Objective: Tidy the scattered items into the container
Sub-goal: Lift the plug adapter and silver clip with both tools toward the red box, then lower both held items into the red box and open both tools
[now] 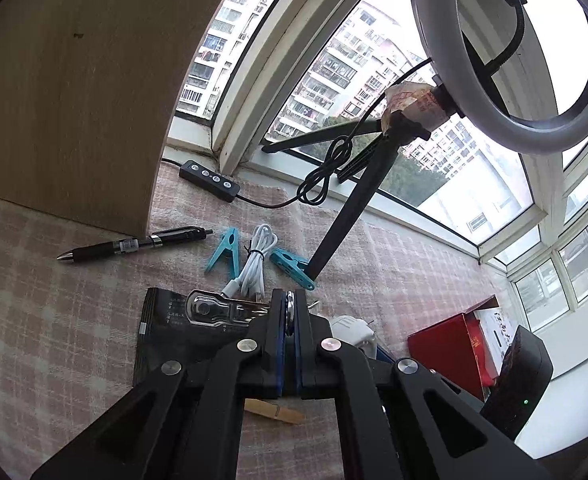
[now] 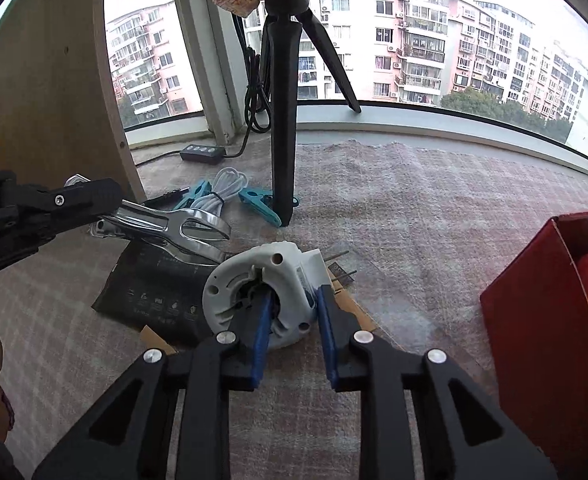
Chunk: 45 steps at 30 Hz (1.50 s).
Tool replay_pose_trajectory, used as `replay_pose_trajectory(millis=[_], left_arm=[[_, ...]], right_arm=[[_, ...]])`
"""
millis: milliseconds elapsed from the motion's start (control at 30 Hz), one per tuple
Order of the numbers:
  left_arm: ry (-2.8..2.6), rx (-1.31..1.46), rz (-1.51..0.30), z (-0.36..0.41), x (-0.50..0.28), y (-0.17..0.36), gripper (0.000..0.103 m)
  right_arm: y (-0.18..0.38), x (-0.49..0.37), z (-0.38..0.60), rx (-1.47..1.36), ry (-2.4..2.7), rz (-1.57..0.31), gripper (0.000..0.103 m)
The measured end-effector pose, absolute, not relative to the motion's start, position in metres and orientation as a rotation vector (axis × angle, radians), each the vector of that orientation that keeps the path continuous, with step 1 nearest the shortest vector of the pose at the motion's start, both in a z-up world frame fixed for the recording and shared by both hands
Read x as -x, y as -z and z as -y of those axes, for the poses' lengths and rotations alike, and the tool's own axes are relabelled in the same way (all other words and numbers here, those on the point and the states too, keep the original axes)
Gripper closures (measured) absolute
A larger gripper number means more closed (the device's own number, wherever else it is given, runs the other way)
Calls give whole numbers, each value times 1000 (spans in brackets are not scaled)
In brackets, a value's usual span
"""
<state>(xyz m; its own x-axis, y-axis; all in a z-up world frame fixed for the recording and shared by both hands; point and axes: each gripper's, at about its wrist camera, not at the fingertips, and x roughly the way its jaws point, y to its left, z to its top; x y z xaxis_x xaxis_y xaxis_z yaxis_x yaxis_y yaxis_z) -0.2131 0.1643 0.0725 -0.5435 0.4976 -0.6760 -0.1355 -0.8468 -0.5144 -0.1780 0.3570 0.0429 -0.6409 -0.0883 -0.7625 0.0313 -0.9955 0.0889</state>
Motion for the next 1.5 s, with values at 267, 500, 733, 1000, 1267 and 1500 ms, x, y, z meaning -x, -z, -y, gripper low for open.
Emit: replay_pose_trajectory(millis=[267, 500, 733, 1000, 1267, 1500], left_arm=[[-2403, 1186, 542, -165, 191, -98, 101], [-2365, 1092, 468, -185, 158, -138, 100], [-2243, 1034, 371, -241, 126, -167, 100], [-2097, 1001, 210, -335, 91, -183, 100], [-2031, 981, 118, -412, 72, -187, 101], [-2018, 1071, 41, -452, 81, -186, 69]], right_arm=[[-74, 141, -367, -1179, 2829, 222, 82], [-118, 84, -390, -1034, 2886, 364, 82], [-155, 16, -439, -913, 3016, 456, 82], [-164, -47, -534, -874, 3223, 629, 82], [-171, -80, -599, -881, 3386, 645, 82], [-168, -61, -624, -1047, 3308, 691, 73]])
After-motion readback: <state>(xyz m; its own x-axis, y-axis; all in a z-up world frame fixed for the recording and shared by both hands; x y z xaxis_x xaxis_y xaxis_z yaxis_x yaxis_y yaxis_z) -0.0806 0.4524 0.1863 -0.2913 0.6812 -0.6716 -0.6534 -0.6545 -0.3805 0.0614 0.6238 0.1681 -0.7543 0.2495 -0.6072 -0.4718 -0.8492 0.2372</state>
